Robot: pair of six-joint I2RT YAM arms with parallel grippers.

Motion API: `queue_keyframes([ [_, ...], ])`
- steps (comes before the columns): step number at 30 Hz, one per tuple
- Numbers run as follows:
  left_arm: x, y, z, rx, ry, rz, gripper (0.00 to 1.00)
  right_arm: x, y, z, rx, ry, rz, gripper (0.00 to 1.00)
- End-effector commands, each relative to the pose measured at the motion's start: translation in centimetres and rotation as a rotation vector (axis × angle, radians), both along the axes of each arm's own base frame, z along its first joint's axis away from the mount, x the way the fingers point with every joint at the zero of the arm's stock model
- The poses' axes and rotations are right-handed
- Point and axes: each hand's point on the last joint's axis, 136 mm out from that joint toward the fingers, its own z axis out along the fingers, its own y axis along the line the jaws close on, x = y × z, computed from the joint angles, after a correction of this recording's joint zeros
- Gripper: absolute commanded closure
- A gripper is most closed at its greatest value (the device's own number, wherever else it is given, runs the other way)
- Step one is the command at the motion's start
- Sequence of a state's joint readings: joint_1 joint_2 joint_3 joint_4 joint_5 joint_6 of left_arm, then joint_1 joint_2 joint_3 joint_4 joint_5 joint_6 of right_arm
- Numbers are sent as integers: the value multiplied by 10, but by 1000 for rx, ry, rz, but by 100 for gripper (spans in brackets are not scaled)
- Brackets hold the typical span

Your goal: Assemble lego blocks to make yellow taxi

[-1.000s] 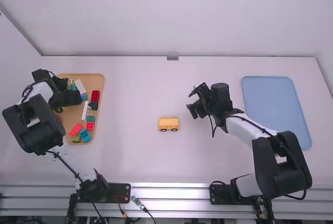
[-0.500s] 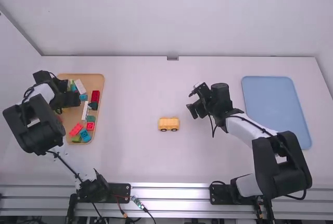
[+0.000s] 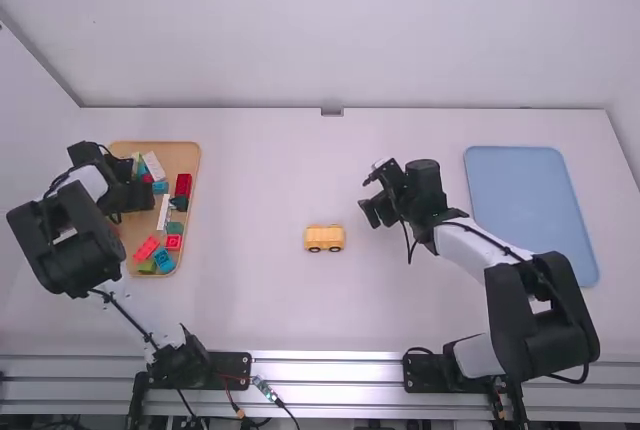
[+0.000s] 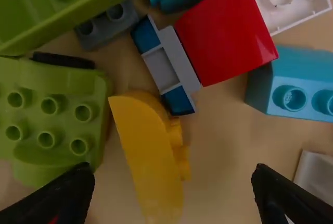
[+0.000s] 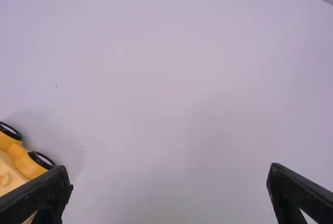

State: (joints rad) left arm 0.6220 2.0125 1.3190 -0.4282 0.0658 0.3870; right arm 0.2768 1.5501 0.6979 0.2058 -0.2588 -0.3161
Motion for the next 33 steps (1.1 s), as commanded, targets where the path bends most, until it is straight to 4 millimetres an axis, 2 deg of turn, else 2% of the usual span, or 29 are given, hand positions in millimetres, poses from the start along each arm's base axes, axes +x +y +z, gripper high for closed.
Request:
queue_keyframes([
  [1, -8, -1, -11, -11, 31, 2, 21, -1, -1, 0, 3, 4, -6, 1],
  [8, -7, -2, -11, -16, 25, 11, 27, -1, -1, 0, 2, 6, -6, 1],
  [15, -8, 0, -18, -31, 22, 87, 26, -1, -1, 0, 3, 6, -6, 1],
  [21, -9, -1, -22, -31, 13, 88, 28, -1, -1, 0, 3, 6, -6, 1],
  [30, -13, 0, -30, -24, 11, 144, 40, -1, -1, 0, 2, 7, -6, 1],
  [33, -15, 0, -30, -27, 16, 145, 39, -2, -2, -1, 1, 10, -6, 1],
])
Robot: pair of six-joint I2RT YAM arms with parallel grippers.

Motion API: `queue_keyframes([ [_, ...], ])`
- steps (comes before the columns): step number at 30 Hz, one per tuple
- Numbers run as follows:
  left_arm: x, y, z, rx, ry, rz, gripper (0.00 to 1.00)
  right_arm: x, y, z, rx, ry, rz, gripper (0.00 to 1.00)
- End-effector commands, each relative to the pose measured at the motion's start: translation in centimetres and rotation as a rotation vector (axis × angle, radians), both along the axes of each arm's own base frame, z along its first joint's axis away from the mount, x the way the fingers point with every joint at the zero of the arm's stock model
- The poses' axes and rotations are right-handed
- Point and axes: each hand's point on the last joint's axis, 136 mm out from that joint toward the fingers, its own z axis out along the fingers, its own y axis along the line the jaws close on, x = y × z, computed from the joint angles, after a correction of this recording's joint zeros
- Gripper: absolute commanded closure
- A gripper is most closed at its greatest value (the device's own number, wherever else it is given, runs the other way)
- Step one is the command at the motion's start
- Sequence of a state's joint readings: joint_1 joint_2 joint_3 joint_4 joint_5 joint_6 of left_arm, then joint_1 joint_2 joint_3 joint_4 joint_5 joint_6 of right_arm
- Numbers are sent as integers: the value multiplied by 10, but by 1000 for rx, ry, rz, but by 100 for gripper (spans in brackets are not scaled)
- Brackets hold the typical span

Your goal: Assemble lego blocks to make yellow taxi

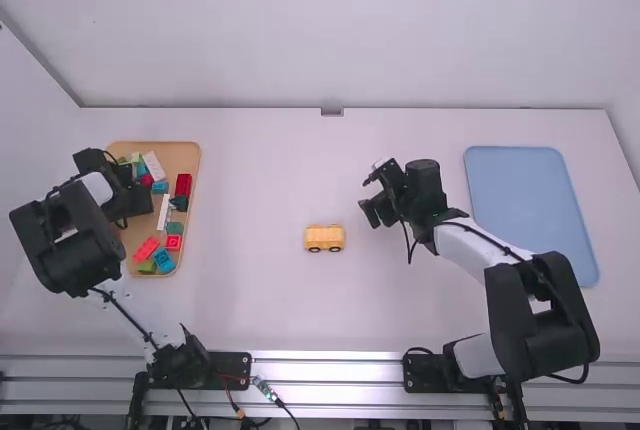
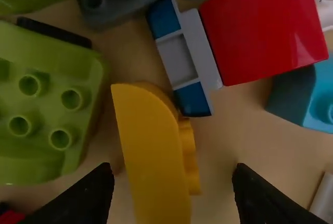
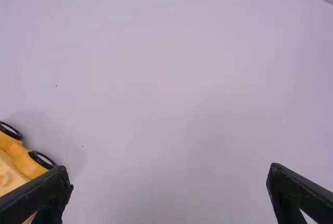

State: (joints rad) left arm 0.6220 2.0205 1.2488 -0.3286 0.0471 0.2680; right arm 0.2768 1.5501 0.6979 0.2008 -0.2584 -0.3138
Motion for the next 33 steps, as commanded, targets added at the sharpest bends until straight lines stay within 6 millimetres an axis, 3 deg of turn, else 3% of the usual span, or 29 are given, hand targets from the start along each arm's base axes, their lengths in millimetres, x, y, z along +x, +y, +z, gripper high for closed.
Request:
queue_keyframes([
  [1, -10, -1, -13, -17, 37, 26, 39, -2, -1, 0, 1, 6, -3, 1],
  [20, 2, -4, -10, -57, -29, 98, 44, -3, -1, -2, -2, 14, -3, 1],
  [33, 0, -3, -11, -54, -18, 109, 54, -5, -1, -4, -5, 24, 1, 1],
])
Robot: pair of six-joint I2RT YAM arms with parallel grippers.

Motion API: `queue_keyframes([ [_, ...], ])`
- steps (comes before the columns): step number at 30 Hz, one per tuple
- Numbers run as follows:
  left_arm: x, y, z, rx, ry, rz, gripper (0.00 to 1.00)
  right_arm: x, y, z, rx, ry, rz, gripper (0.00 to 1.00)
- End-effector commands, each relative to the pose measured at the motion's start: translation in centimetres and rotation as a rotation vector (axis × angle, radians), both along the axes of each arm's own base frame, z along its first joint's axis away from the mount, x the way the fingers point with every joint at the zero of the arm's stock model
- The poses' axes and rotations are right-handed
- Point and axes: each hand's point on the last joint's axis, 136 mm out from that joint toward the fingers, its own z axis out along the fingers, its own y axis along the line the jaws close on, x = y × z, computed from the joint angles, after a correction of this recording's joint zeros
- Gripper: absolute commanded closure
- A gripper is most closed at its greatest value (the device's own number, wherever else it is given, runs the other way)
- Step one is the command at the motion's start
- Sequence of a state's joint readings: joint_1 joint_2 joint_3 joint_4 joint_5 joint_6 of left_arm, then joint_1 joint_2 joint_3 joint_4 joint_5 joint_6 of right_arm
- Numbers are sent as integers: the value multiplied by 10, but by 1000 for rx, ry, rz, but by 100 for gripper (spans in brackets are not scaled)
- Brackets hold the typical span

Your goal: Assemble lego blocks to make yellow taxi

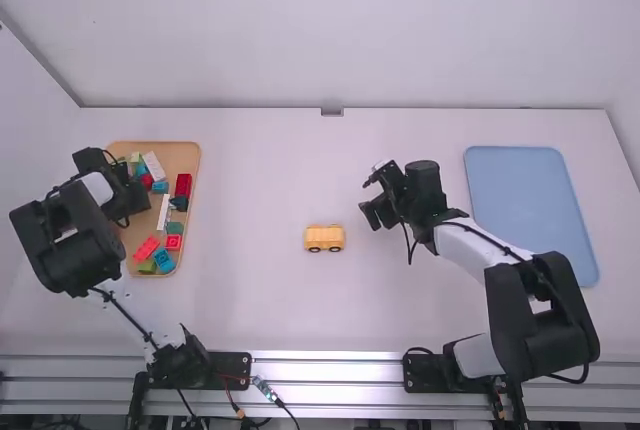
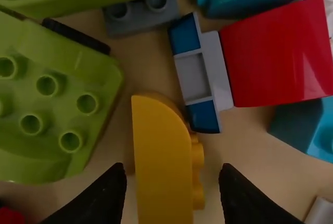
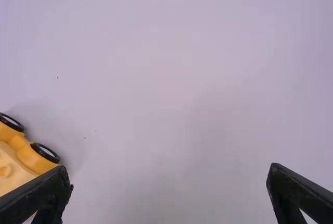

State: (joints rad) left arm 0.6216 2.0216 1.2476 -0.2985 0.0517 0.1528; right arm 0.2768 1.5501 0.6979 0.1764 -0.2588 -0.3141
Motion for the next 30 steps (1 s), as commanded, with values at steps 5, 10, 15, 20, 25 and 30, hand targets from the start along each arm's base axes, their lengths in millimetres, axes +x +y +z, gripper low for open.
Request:
queue_keyframes([
  [5, -4, -5, -12, -28, 17, 2, 60, -1, 1, 0, 0, 0, 2, 1],
  [10, -4, -6, -12, -28, 16, 2, 67, -2, 1, 0, 0, -1, 4, 1],
  [15, -4, -6, -12, -28, 18, 2, 73, -1, 1, 1, 0, -3, 3, 1],
  [20, -5, -6, -12, -29, 19, 2, 84, -1, 1, 1, 0, -3, 3, 1],
  [25, -5, -6, -12, -30, 20, 2, 85, -1, 2, 1, 1, -4, 6, 1],
  [30, -4, -5, -11, -29, 18, 3, 83, -1, 1, 1, 1, -5, 4, 1],
])
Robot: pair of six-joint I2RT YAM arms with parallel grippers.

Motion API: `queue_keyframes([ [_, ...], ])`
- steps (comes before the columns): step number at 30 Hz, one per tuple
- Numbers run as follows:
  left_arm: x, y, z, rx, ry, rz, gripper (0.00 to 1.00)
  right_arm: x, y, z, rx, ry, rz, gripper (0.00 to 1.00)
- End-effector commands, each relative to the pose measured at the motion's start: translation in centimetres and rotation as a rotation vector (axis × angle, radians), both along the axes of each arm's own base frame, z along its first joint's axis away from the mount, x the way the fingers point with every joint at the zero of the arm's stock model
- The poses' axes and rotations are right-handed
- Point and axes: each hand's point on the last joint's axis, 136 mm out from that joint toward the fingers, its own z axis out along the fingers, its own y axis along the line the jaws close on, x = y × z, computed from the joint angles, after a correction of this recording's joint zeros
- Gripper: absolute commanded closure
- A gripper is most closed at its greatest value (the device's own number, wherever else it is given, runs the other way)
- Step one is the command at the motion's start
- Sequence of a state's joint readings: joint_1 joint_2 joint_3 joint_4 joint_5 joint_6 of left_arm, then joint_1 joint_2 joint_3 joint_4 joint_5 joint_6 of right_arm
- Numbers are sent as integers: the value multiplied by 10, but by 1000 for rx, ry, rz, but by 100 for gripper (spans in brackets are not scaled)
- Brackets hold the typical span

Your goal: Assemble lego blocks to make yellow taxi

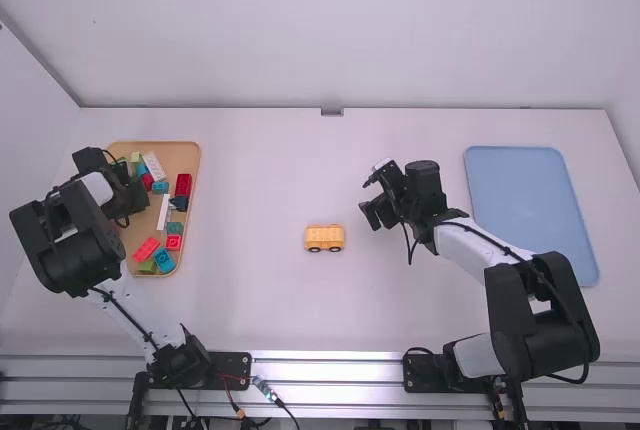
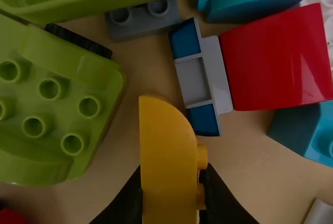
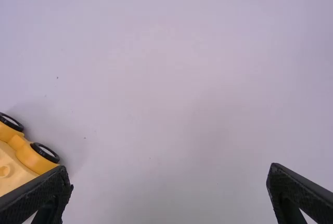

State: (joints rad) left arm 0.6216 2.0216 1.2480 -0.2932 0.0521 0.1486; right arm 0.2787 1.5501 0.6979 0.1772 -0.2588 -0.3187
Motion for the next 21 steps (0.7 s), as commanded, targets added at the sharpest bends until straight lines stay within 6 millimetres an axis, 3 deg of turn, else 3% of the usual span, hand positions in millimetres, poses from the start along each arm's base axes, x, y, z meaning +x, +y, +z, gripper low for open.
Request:
queue_keyframes([
  [1, -5, -5, -11, -28, 25, 2, 85, -1, 2, 1, 3, -2, 2, 1],
  [4, -3, -4, -6, -38, 22, 24, 90, 0, 0, 1, 4, -2, -2, 1],
  [7, 3, -4, 6, -63, 19, 16, 88, 0, 2, 3, 5, -5, 2, 1],
  [13, 8, -3, 31, -86, 38, 12, 98, 6, 5, 12, 16, -24, 3, 1],
  [20, 15, -6, 68, -128, 42, -13, 98, 18, 20, 36, 58, -89, 44, 1],
  [21, 21, -14, 76, -148, 19, -70, 98, 20, 24, 42, 74, -96, 61, 1],
])
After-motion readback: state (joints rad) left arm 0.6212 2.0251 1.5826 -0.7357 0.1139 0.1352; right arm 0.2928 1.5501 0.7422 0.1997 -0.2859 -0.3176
